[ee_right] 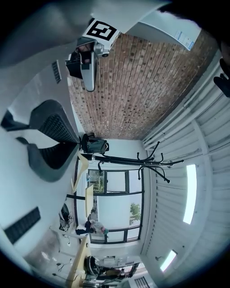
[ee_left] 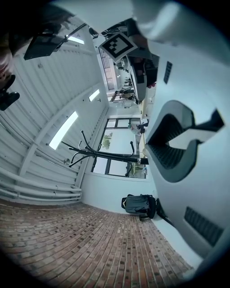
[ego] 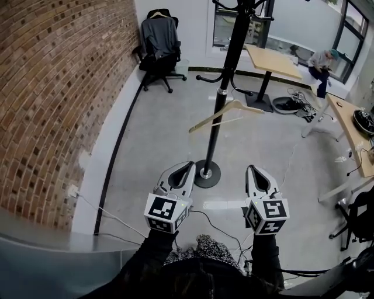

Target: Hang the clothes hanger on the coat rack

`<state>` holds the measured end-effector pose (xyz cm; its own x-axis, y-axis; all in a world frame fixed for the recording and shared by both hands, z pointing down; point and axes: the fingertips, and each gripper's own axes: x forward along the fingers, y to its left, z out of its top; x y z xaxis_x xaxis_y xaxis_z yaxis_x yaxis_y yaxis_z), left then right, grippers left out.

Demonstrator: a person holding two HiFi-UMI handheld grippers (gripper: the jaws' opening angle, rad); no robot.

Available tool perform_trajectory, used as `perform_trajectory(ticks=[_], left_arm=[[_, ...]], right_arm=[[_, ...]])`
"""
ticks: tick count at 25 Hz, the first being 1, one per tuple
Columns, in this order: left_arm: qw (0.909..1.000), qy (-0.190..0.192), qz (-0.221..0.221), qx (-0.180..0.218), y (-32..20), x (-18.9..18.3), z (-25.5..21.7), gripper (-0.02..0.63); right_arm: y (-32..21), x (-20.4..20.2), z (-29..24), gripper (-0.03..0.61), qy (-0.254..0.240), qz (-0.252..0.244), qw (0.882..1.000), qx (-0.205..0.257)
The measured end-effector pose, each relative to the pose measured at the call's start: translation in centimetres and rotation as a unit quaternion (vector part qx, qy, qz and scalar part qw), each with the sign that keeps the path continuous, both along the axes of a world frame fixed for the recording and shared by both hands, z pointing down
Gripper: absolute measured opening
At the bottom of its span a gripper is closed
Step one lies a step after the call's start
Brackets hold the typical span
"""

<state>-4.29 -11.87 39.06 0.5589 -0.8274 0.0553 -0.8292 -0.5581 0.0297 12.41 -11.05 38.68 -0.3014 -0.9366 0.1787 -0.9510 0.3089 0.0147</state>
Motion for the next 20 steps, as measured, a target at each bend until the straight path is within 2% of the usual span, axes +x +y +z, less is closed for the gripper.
perform_trajectory(ticks=[5, 15, 20], left_arm=[[1.0, -0.003, -0.007, 0.002, 1.7, 0.7, -0.4, 0.008], [0.9991, -0.007, -0.039, 0.015, 6.3, 2.7, -2.0, 0.008], [0.9985, -0.007, -0.051, 0.016, 9.1, 4.1, -2.1, 0.008]], right_arm=[[1.3, 1.1, -0.6, 0.011, 0.01, -0.004, 1.0, 0.006], [4.9, 3.0, -1.9, 0.01, -0.003, -0.03, 0.999, 0.022], [7.4, 4.6, -1.8, 0.009, 0.012, -0.041, 0.999, 0.022]])
